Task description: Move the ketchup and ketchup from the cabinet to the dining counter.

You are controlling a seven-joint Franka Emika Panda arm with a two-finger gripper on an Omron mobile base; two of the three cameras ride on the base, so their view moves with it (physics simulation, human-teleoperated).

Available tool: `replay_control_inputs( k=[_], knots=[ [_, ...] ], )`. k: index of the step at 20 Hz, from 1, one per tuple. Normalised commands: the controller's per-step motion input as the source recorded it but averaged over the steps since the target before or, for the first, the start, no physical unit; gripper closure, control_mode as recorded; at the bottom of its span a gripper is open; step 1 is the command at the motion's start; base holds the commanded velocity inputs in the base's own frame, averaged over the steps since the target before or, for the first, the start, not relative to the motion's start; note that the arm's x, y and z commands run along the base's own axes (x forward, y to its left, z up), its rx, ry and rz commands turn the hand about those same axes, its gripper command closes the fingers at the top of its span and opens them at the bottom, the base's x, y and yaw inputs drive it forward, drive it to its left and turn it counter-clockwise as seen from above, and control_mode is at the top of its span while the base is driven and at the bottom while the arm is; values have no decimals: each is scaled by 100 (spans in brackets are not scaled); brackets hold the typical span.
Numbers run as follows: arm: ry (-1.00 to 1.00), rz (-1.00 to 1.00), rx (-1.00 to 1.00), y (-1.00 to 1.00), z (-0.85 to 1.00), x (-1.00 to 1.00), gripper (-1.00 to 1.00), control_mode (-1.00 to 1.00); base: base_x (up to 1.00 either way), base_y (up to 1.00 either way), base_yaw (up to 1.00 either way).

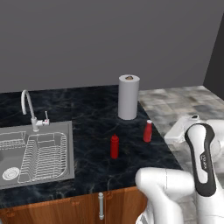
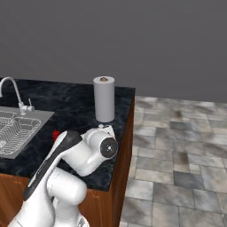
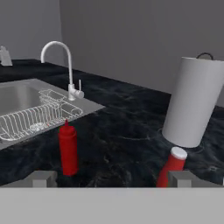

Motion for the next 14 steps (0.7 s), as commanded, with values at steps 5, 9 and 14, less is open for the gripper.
replay_control_inputs(
  k=[5, 9, 14],
  knots=[
    [14, -15, -2, 19, 78, -47, -100, -100, 0, 0, 0],
    [24, -18, -1, 14, 96, -33, -100, -100, 0, 0, 0],
    [36, -15, -1, 18, 93, -23, -100, -100, 0, 0, 0]
  ],
)
